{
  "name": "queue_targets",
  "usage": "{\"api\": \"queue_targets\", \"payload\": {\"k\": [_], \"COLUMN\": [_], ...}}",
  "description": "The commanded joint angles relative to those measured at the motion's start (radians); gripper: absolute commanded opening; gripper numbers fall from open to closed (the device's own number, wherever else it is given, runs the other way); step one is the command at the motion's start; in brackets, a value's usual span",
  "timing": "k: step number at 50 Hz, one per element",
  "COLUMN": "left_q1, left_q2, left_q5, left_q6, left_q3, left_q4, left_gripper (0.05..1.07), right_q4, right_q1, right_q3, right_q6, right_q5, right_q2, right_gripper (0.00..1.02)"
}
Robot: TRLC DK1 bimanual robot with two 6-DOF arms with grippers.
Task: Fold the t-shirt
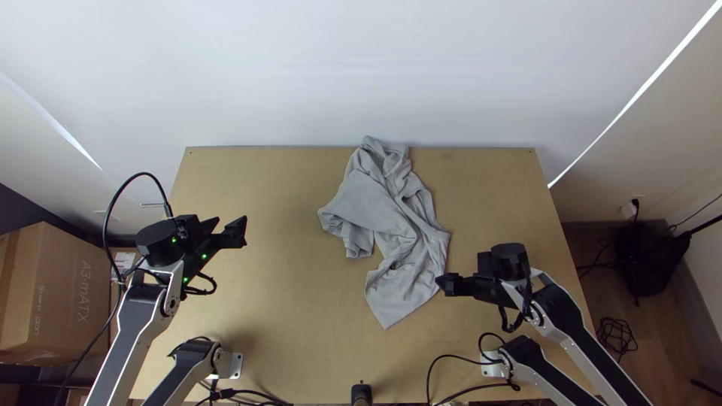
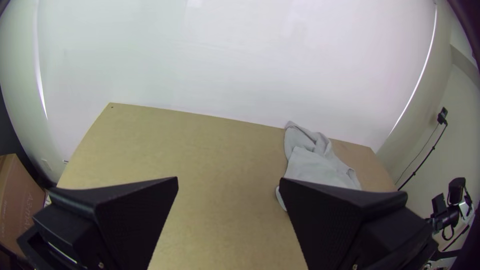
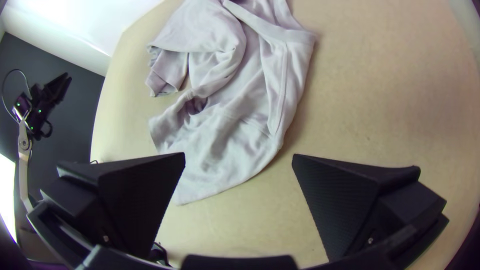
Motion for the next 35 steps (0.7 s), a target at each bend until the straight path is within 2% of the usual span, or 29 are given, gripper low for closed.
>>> {"api": "queue_targets", "payload": {"k": [1,9,17,25,30,35], "left_q1": [-0.003,-0.005,-0.003,0.01,0.021,0.027], "left_q2": [0.002,0.004,-0.004,-0.013,-0.013,-0.015], "left_q5": [0.011,0.013,0.016,0.014,0.014,0.014], "left_q6": [-0.02,-0.02,-0.02,-0.019,-0.017,-0.017], "left_q3": [0.03,0.027,0.025,0.022,0.016,0.013], "left_q4": [-0.003,-0.003,-0.009,-0.017,-0.018,-0.018], "left_gripper": [1.02,1.02,1.02,1.02,1.02,1.02], "right_q4": [0.008,0.026,0.111,0.147,0.176,0.189], "right_q1": [0.006,-0.02,-0.045,-0.04,-0.04,-0.038], "right_q3": [-0.018,-0.005,-0.018,-0.016,-0.019,-0.024], "right_q6": [0.026,0.015,-0.005,-0.012,-0.014,-0.014], "right_q5": [-0.005,-0.005,-0.005,-0.006,-0.006,-0.006], "right_q2": [0.062,0.206,0.286,0.355,0.387,0.415], "right_gripper": [0.96,0.91,0.68,0.68,0.54,0.54]}}
